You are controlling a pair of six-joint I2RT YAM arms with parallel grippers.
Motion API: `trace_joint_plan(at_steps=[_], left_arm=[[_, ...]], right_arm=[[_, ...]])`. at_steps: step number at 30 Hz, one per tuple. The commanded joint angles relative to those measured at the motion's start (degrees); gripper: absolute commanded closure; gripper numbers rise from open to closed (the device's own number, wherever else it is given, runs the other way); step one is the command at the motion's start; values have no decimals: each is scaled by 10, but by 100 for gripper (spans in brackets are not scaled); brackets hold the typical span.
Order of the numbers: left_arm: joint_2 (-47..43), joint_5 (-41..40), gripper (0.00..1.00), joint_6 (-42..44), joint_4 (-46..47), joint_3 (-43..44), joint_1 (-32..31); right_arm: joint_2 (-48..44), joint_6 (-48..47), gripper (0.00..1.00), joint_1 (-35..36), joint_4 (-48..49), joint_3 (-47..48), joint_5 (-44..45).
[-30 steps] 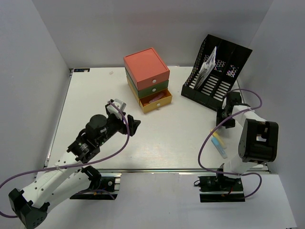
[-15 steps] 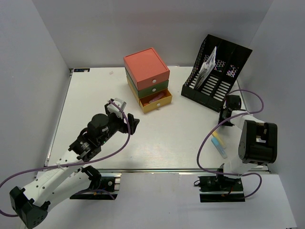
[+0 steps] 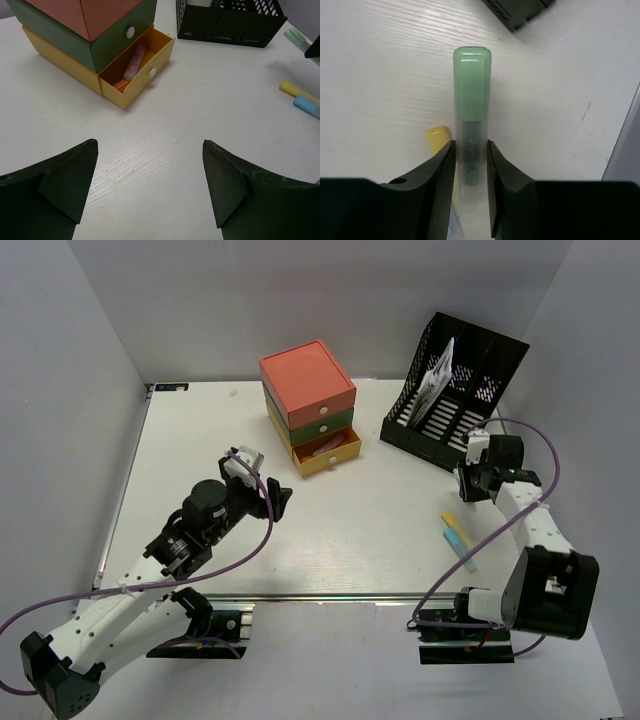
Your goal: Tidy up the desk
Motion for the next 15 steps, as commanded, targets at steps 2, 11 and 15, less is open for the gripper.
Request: trace_joint_plan(at_steps=[2,11,15], left_arm=[[-15,1,6,9,20,-9,2],[-51,-3,7,41,54,-37,2],[-66,-16,7,45,64,-58,2]], right_arm=[[-43,-146,100,2,-165,71,-187],[67,-321,100,112,-168,190,-349],[127,-385,100,196,-124,269,-294]])
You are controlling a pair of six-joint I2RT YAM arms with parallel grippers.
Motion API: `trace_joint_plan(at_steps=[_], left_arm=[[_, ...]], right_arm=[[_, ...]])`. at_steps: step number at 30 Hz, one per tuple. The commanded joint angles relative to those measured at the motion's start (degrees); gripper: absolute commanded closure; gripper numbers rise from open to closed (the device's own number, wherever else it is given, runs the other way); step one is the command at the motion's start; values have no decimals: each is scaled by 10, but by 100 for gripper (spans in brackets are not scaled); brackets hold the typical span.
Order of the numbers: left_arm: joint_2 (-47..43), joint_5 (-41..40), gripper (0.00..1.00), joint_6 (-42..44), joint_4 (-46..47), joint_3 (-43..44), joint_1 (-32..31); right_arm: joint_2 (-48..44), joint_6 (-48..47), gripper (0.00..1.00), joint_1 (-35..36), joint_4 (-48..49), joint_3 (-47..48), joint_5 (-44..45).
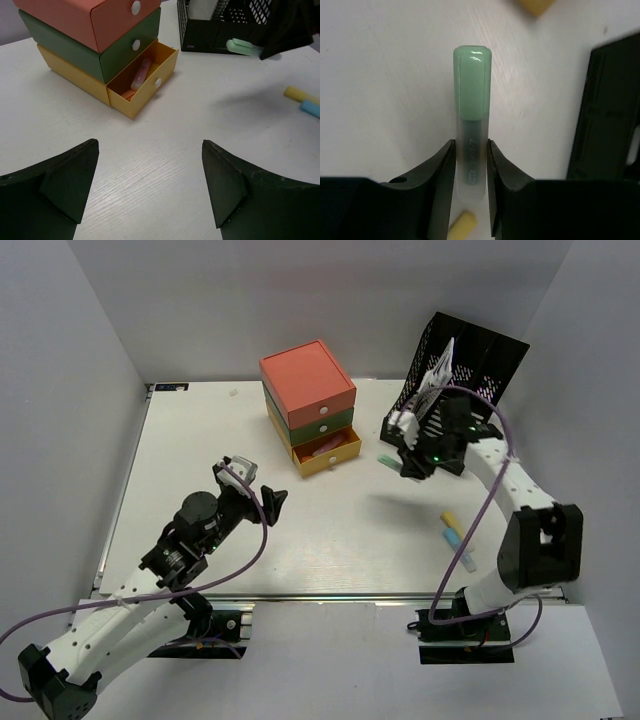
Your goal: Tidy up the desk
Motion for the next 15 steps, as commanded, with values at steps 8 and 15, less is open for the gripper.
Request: trace_joint_plan(at_steps=[8,15], left_arm=[[-24,12,8,-98,-49,7,2],[-14,30,8,-200,-96,26,2]], right_arm=[[105,-313,100,148,96,181,81],[167,-418,100,212,173,191,120]])
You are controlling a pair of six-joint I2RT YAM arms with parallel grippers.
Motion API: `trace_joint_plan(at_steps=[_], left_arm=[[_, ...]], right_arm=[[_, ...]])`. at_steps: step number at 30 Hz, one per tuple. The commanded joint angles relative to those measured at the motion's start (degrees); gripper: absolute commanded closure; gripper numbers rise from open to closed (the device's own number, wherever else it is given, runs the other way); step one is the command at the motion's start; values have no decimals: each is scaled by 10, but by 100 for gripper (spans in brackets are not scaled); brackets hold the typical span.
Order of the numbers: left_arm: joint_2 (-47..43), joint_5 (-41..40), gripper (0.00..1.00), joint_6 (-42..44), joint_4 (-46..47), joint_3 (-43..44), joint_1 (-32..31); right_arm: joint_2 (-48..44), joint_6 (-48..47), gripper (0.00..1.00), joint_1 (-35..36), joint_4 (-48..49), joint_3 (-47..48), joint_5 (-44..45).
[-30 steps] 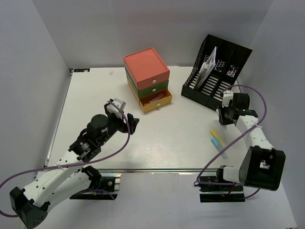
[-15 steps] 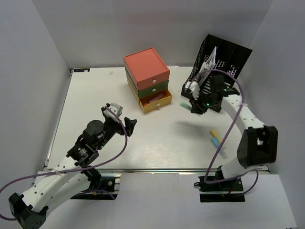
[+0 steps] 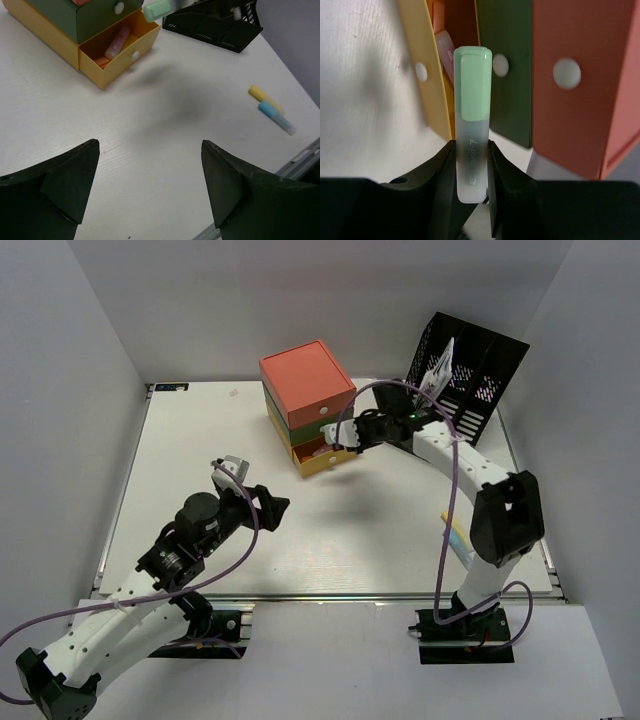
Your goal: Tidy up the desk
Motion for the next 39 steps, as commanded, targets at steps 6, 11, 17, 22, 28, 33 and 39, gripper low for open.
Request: trace_joint_plan(at_steps=[6,11,17,22,28,33,39], left_arm=[[4,27,8,-65,-26,13,1],[2,32,7,-50,-35,18,1],[6,54,7,-41,-30,17,1],[18,59,7,-27,-18,23,1],[72,85,15,32,-4,79,1],[131,92,70,73,34,105,1],[164,114,99,98,70,78,7]], right_arm=[[79,-63,99,67,144,30,80],[126,-35,85,81,133,87,112],[136,-30,52,86,116,89,135],[112,9,51,86,106,81,125],[33,169,61,66,79,71,71],[-46,424,100,9,32,26,78],[-117,572,100,-138,-124,-81,59]])
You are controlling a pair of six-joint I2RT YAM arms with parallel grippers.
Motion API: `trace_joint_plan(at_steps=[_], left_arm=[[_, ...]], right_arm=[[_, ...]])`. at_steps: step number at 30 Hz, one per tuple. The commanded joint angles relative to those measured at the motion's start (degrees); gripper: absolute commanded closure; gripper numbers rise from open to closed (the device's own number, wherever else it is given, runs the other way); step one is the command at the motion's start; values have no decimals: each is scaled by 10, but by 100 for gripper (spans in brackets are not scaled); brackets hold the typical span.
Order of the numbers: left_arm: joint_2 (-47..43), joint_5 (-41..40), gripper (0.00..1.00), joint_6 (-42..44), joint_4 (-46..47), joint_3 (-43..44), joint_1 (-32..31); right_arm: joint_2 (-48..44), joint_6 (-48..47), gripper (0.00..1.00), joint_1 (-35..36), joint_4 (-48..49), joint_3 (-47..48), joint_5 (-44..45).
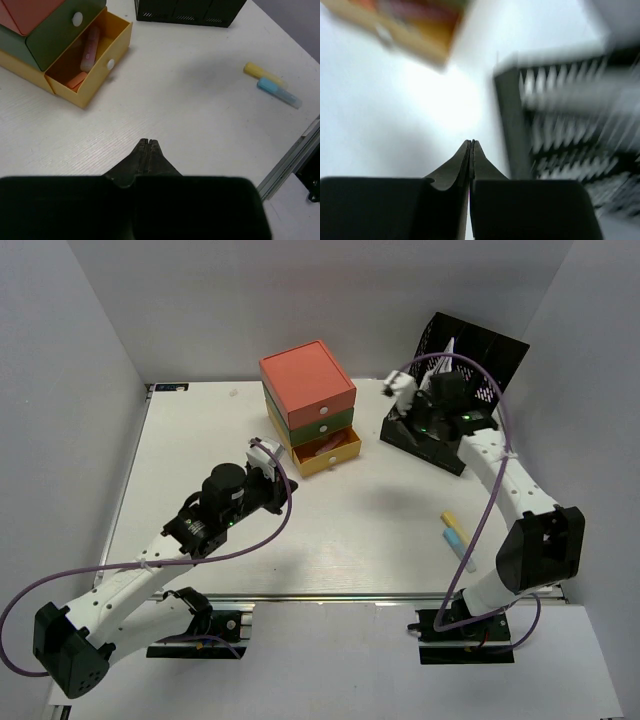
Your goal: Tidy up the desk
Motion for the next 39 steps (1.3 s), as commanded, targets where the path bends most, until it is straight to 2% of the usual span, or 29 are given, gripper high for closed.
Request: trace_joint_plan(at_steps=[1,2,4,5,6,8,9,11,14,16,17,19,22,33,39], left_arm=[[-1,21,98,27,14,-11,5],[-6,22,98,27,9,-12,5],[-13,22,90,24,3,-17,5],[-21,23,84,24,-3,-21,5],[-25,21,72,24,-7,-22,5],[-34,17,61,28,-10,-20,5],[-36,17,58,28,-11,-16,5],[-39,19,51,30,-15,-15,5],[-46,29,48,31,-15,-14,5],[-48,36,47,31,-13,-15,5],[-48,37,46,32,-12,-15,5],[-50,40,45,32,-14,-13,5],[-49,41,41,33,-14,-13,5],[-47,40,39,38,-15,-15,5],[-45,41,39,38,-15,-16,5]], right_arm=[[-21,115,100,-86,-150,-60,-40],[-31,96,100,-96,-167,-72,-48],[-57,64,99,-123,-219,-105,-56],[-63,46,78,-128,-239,-112,-58],[-65,7,68,-131,-264,-116,-63],[-66,-21,53,-145,-320,-126,-59],[-65,-43,51,-150,-334,-129,-55],[-67,-48,51,-157,-344,-146,-26],[-86,-41,56,-161,-307,-189,28],[-95,-36,55,-161,-284,-221,68],[-97,-34,53,-161,-264,-231,89],[-96,-26,41,-161,-253,-244,95],[-88,-13,32,-162,-231,-265,107],[-39,19,31,-169,-120,-295,152],[-5,12,36,-179,-101,-294,139]])
